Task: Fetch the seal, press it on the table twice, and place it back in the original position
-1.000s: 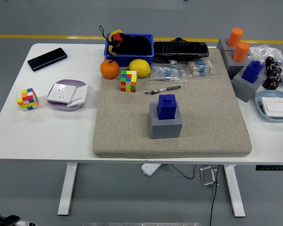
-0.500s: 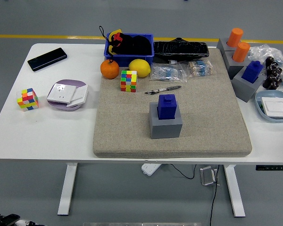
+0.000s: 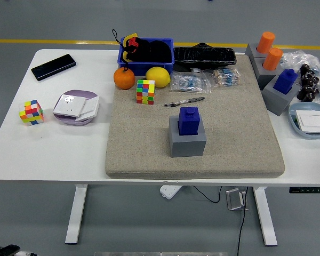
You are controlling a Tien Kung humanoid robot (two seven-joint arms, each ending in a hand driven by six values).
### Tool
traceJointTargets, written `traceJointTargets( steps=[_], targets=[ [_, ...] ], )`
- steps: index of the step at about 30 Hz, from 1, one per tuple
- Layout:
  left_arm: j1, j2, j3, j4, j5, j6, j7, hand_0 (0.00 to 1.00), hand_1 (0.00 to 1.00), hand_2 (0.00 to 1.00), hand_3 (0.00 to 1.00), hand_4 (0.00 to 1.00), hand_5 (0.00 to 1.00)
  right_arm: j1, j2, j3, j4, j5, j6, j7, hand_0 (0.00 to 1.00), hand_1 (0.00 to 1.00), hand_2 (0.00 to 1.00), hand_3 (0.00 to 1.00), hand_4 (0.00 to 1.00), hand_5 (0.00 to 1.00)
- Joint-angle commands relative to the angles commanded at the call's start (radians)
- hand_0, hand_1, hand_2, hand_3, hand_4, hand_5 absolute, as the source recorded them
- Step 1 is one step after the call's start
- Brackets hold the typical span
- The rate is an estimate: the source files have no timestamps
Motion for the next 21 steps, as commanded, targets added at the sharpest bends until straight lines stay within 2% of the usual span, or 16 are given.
traceJointTargets(
  steps=[21],
  targets=[
    [-0.001,0.003,-0.008,-0.002,0.016,-0.001,0.004,0.719,0.692,0.678,0.747,0.676,0.265,0.002,0.000,-0.014,-0.005,-0.006,0.002,-0.003,0.848,0.781,0.764,0.743,0.908,0.349]
  ],
)
